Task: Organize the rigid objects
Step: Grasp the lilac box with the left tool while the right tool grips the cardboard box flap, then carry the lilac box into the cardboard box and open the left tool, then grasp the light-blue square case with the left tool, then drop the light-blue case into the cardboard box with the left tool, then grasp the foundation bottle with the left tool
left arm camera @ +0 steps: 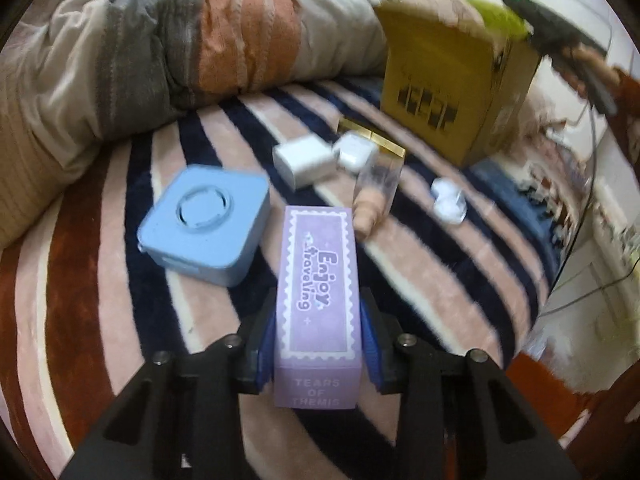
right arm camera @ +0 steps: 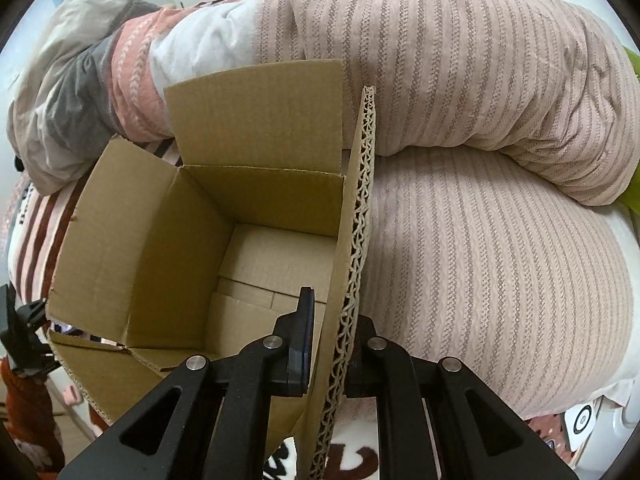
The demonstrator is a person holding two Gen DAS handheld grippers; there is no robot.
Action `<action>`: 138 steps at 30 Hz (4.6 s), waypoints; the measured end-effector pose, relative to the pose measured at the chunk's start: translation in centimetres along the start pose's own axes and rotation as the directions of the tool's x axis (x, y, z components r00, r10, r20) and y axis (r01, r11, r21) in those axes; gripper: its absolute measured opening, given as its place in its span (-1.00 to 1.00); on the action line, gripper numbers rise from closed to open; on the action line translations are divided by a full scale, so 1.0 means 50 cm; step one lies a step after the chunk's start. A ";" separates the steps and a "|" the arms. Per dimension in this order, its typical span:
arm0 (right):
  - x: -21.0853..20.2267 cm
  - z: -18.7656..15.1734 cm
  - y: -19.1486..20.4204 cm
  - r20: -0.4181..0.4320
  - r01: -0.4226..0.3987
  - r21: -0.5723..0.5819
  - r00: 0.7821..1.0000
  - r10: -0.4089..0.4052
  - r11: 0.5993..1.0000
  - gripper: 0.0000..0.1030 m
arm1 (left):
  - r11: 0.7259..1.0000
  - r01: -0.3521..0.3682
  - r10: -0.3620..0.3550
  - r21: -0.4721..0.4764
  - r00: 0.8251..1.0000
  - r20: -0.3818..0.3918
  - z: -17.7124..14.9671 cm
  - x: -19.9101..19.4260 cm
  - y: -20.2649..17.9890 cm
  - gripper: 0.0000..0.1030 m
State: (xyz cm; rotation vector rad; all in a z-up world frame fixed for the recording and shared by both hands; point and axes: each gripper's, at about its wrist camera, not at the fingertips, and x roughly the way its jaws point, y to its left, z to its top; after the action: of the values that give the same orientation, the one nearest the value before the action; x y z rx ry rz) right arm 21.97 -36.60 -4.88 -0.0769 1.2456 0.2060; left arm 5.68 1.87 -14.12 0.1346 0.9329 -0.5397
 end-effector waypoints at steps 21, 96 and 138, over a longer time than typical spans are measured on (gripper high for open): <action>0.007 0.003 0.009 -0.013 0.012 -0.022 1.000 -0.012 1.000 -0.89 | 0.979 0.176 -0.175 0.105 0.984 -0.014 0.550 0.069 -0.278 -0.33; 0.039 -0.014 0.043 -0.124 0.000 -0.141 0.992 -0.018 0.990 -0.88 | 0.984 0.084 -0.090 0.160 0.995 0.032 0.549 0.073 -0.283 0.56; 0.076 -0.016 0.054 -0.138 0.032 -0.151 0.989 -0.053 0.988 -0.87 | 0.985 -0.152 0.154 0.086 0.988 -0.017 0.113 0.087 -0.102 0.98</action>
State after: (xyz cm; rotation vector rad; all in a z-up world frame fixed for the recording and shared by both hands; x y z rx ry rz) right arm 21.87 -33.63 -8.57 -0.2508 1.3675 0.2594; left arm 9.32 -6.10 -13.58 0.2871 0.9144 -0.4362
